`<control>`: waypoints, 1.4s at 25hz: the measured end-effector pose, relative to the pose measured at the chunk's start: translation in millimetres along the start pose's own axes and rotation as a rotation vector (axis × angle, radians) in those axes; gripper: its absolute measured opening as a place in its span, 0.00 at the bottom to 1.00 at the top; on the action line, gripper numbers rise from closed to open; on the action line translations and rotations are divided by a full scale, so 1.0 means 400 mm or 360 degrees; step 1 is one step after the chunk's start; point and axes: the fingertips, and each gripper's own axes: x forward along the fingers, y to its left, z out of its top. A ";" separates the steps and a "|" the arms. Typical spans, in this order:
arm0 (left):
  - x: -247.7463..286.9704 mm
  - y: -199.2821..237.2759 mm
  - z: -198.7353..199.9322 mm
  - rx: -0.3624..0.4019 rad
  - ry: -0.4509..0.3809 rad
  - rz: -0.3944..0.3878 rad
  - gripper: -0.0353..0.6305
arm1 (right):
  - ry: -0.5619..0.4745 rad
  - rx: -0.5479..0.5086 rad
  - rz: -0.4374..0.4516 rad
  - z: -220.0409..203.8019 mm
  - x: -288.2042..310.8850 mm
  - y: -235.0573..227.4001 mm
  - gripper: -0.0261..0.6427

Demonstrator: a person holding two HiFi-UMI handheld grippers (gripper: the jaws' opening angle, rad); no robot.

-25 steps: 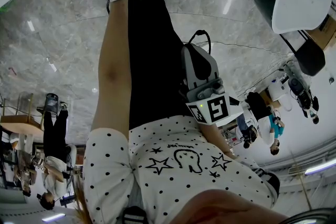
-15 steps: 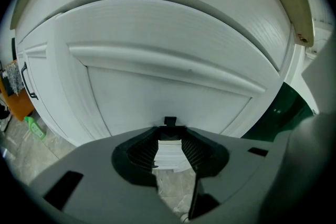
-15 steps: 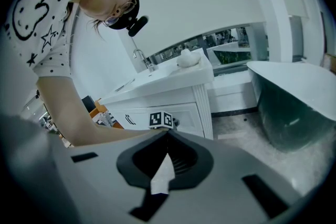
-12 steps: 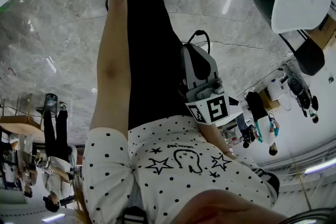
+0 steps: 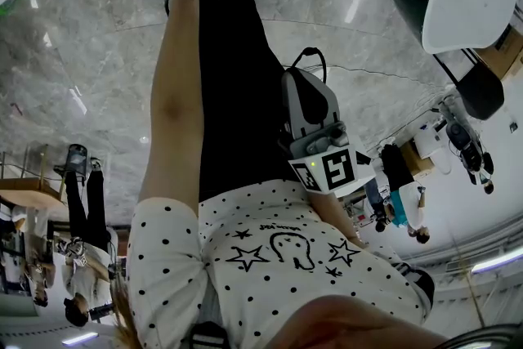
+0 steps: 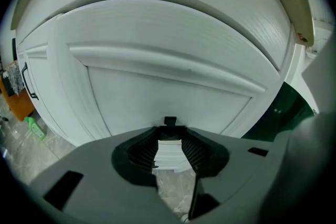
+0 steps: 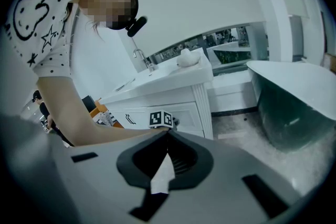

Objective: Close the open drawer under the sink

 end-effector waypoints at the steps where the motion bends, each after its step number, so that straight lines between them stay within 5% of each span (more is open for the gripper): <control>1: 0.000 -0.002 0.001 0.0002 -0.0001 0.0000 0.27 | -0.0001 0.0000 0.0001 0.000 -0.001 -0.001 0.06; 22: -0.069 0.000 0.004 0.0001 -0.0077 -0.0014 0.25 | 0.0004 -0.0010 0.0034 0.001 0.004 0.018 0.06; 28: -0.116 0.015 -0.009 -0.0017 -0.0113 0.0019 0.09 | 0.0001 -0.0034 0.0060 -0.004 -0.005 0.038 0.06; 35: -0.158 0.032 0.003 0.0006 -0.0173 0.0018 0.06 | 0.0001 -0.0066 0.0094 -0.010 -0.003 0.058 0.06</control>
